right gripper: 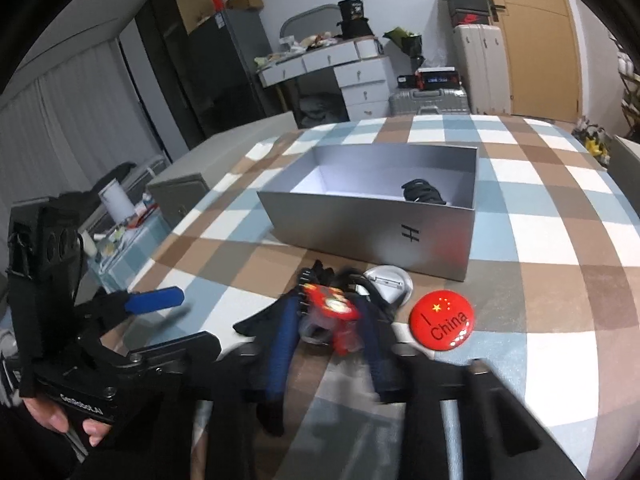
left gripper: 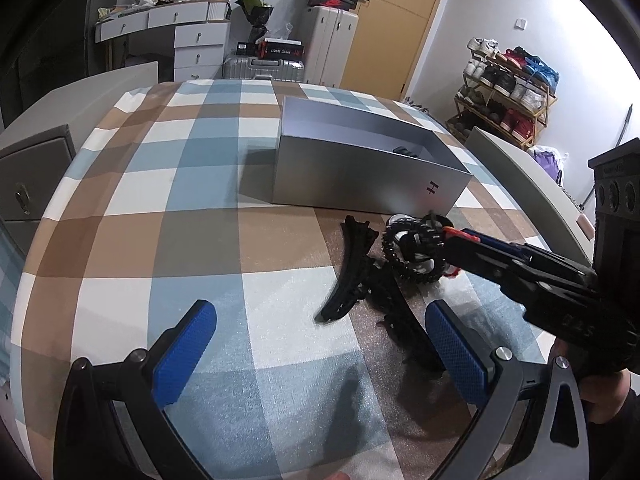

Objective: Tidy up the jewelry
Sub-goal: 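Grasp a red cartoon charm from the pile with the right tool, then grasp a red and clear flower-shaped piece with the left tool while the right tool holds the charm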

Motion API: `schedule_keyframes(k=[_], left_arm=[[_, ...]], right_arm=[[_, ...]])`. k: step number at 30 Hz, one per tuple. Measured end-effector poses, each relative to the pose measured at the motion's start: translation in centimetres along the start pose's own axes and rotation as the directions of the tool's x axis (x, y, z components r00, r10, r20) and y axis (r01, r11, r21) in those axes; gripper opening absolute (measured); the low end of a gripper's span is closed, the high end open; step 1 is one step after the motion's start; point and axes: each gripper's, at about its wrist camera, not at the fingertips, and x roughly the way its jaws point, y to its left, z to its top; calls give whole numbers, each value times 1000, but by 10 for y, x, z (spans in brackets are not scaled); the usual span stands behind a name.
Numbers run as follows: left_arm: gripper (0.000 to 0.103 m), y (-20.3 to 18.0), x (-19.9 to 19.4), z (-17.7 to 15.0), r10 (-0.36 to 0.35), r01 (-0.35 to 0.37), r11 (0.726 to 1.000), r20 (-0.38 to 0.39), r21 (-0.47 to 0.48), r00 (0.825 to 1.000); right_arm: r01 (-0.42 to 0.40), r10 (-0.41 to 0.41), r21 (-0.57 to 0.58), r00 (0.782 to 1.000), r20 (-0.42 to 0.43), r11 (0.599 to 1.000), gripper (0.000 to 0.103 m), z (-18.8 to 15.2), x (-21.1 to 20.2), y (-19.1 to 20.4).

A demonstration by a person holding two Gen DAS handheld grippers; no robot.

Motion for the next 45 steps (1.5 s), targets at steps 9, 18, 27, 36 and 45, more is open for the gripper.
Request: schedule_keyframes(k=[9,18,27,36,45], left_arm=[[102,-5,6,7,4,-3,1000,-19,30,1000],[102,-38,9,12,-43,51,986,-54,156,998],[102,-65,24,22,-90,113,968,-113,223,990],[102,-84,33,24,-65,107,957,-158,270,985],[85,-96,39,24,-49,118,931,-203,344,978]], right_arm=[[-92,92,5,993,69,996,18,-1,-14,-7],[-110,99,51,979,176,993,18,10,-46,-31],[-92,76,64,974,213,994,18,3,-65,-47],[-97,72,107,973,220,989,18,-1,-67,-67],[-98,67,125,971,230,987,18,-4,-72,-77]])
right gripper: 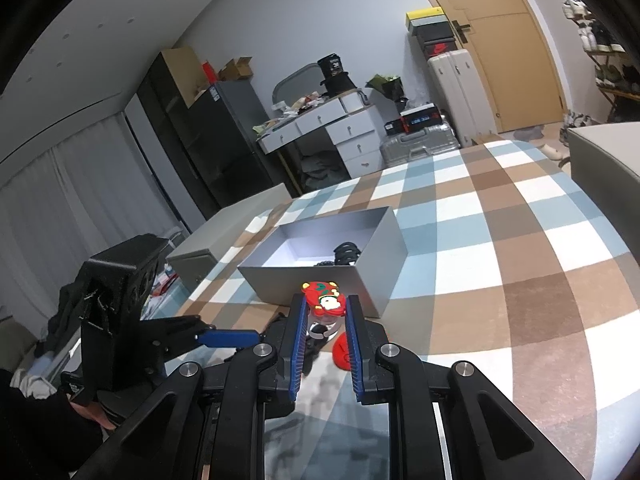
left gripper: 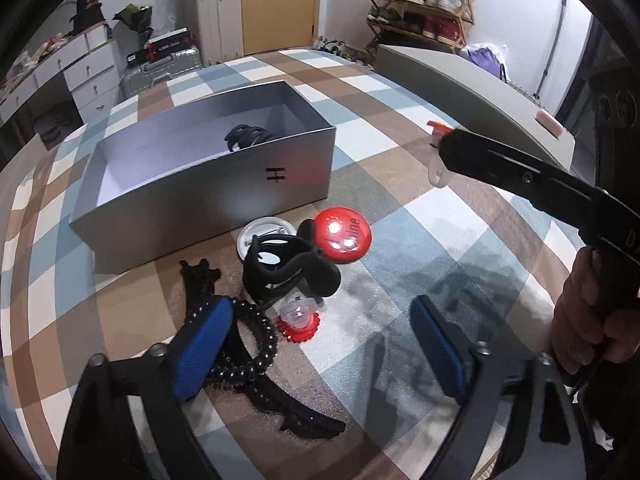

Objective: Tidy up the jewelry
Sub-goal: 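Grasp a red and clear flower-shaped piece with the left tool while the right tool holds the charm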

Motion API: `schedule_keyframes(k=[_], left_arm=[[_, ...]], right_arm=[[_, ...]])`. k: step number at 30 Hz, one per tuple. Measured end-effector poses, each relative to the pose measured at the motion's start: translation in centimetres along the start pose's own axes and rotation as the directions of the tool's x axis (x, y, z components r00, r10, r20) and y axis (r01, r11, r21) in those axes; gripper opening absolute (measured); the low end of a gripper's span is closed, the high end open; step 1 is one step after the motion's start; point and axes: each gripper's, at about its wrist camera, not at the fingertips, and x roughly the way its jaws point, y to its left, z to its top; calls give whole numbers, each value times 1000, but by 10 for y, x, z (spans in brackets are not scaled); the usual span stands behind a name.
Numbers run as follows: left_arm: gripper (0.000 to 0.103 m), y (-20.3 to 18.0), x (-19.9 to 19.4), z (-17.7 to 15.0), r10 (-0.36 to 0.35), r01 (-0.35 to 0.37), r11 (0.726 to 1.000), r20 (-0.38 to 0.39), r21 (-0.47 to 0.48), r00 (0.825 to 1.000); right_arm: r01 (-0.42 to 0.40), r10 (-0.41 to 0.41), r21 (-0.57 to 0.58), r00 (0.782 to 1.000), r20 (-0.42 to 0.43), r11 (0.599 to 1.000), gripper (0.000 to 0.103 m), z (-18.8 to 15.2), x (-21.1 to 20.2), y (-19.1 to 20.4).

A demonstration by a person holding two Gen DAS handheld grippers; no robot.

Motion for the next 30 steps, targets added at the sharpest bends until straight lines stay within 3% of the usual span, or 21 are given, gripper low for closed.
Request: schedule_keyframes(k=[2,6,14,18,30], left_arm=[[82,0,0,1,-3,3,1000,-1,8,1000],[65,2,1,1,-18,18,1000,-17,10,1000],[54,2,7,6,9,-8,1000,-39,18,999],[41,2,10,7,11,-10,1000,-60,11,998],[23,-4,9,0,64,-58,996,-85,71,994]], right_arm=[[5,-5,4,1000,-2,1000,18,-1,0,-2],[8,-8,15,1000,1,1000,18,-2,-1,-5],[0,-1,31,1000,8,1000,18,-3,-5,-9],[-8,8,39,1000,9,999,18,-5,-6,-11],[-18,17,55,1000,9,998,18,-6,-6,-14]])
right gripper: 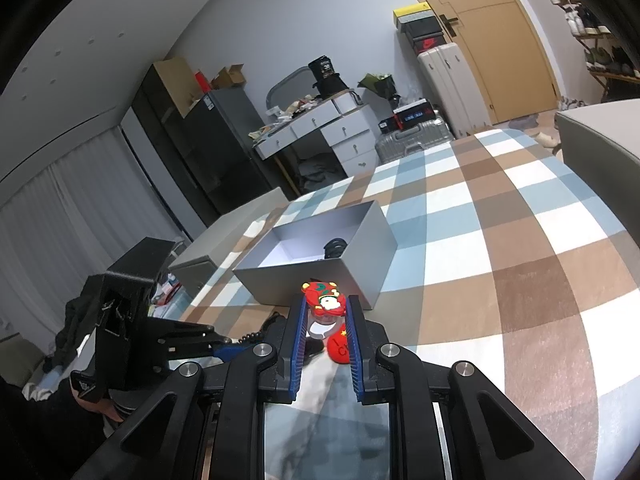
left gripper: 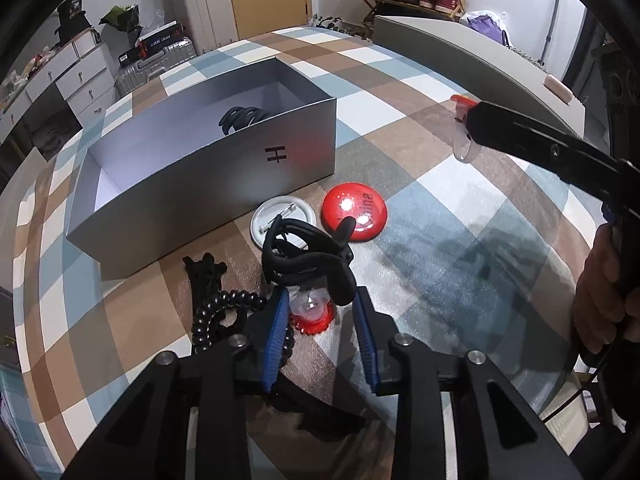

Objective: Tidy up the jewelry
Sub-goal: 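Grasp a red and clear flower-shaped piece with the left tool while the right tool holds the charm, then lift both held red pieces and carry them toward the silver box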

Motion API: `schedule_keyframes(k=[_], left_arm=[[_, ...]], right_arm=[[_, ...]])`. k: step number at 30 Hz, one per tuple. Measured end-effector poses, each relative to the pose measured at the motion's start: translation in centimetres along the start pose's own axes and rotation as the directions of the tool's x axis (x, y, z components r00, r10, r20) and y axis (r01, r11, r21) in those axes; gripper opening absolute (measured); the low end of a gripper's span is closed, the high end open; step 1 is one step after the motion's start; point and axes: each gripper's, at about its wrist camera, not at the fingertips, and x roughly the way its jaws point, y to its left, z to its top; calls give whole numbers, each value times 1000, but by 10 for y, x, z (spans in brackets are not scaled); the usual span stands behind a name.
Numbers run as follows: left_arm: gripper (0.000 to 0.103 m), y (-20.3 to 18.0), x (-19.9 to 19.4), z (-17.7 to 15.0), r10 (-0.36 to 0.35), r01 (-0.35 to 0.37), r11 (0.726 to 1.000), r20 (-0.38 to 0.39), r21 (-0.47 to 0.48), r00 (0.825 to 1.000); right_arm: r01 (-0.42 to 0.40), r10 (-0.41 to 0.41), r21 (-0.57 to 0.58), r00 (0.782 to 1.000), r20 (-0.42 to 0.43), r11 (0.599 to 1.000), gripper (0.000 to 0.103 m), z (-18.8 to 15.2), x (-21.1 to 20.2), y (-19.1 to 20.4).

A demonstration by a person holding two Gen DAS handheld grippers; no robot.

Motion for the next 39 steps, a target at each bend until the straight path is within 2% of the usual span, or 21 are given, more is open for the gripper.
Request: schedule_keyframes(k=[10,23,30,31,32,34,39], left_arm=[[19,6,-3,-2,-17,18,1000,13,-18,1000],[14,3,-13,-8,-48,48,999,18,3,999],[16,-3,-13,-11,-48,48,998,15,48,999],[21,-2,-11,-11,-57,57,997,11,49,998],[23,-1,-9,-10,-64,64,997,8,50,998],[23,-1,-6,-6,-85,85,994,-2,70,996],[24,-6,3,-2,-76,80,988,-32,134,997]], right_arm=[[4,-4,9,1000,-9,1000,18,-2,1,-2],[10,-10,-8,1000,-21,1000,19,-1,3,7],[11,-11,-7,999,-33,1000,19,-2,5,11],[10,-10,-9,999,-33,1000,19,-2,5,12],[9,-9,-11,999,-34,1000,19,-2,5,13],[9,-10,-21,999,-35,1000,19,-2,4,16],[13,-13,-14,999,-29,1000,19,-4,3,16]])
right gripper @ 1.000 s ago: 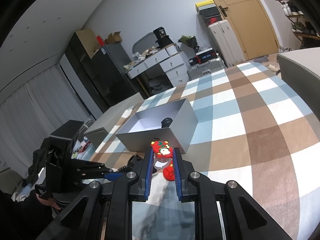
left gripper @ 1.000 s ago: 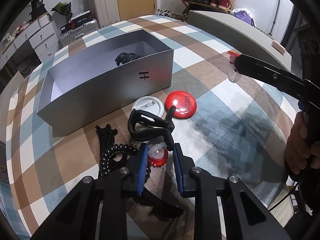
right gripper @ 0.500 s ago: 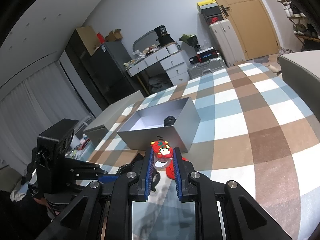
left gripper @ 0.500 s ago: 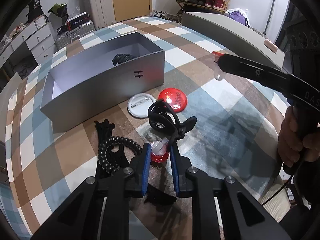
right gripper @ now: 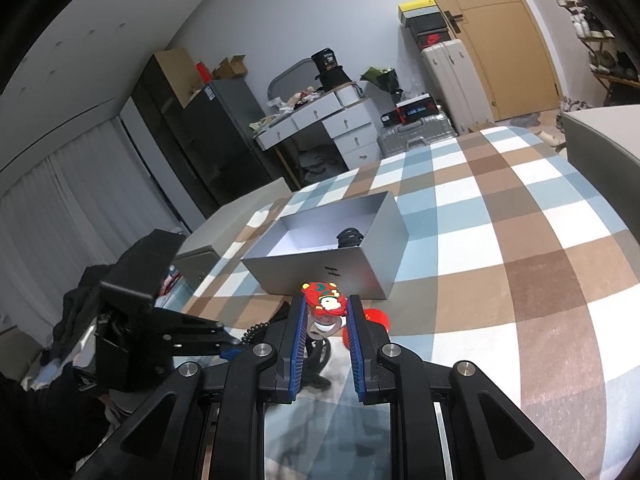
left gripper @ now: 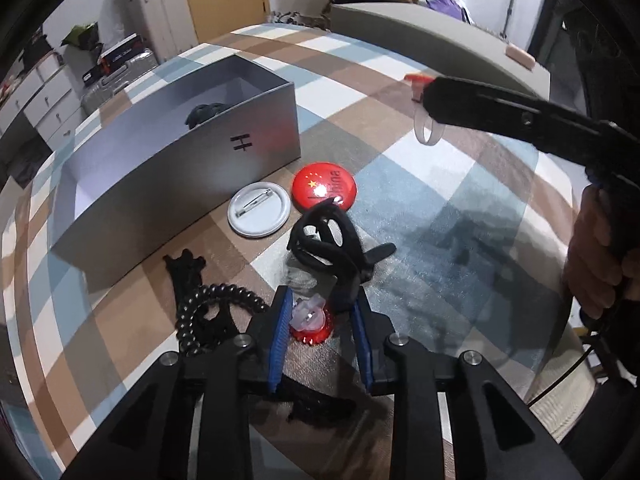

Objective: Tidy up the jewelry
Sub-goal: 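Lift both held red pieces and carry them toward the silver box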

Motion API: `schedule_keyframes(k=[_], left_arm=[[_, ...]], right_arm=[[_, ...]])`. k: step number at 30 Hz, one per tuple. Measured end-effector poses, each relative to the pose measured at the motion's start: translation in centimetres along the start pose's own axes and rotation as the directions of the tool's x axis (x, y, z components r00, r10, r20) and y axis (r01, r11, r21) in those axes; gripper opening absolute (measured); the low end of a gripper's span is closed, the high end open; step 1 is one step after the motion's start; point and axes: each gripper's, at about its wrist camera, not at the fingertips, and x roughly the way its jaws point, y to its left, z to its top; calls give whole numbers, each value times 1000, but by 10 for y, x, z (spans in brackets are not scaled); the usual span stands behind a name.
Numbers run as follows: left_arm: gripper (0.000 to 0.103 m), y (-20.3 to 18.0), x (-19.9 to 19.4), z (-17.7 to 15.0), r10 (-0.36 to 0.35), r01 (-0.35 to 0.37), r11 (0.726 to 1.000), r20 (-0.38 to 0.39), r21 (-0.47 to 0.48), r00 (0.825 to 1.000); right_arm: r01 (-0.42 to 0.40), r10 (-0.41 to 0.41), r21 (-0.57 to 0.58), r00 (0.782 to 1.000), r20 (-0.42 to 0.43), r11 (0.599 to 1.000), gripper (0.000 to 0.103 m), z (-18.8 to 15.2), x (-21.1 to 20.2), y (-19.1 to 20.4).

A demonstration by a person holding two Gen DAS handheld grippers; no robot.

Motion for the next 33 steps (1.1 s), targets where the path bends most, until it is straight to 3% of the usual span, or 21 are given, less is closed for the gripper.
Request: schedule_keyframes(k=[11,16,21,24,33], left_arm=[[24,-4,-7,-6,-135,135,991,-13,19,991],[24,-7,-10,-14,-157,158,987,-6,29,988],[23,-6,-3,-14,-111,111,994,-1,0,994],[16,-8,-4,-15,-113,113,994,17,8,993],[14,-1,-43,-18,-109,115,993,144,-32,984]], right_arm=[[6,-6,0,1000,-5,1000,19,0,-2,2],[7,-7,-6,1000,0,1000,19,-1,-3,6],[12,-12,-19,1000,0,1000,19,-1,-6,12],[16,-16,-26,1000,0,1000,19,-1,-7,15],[14,-13,-62,1000,5,998,19,10,-3,27]])
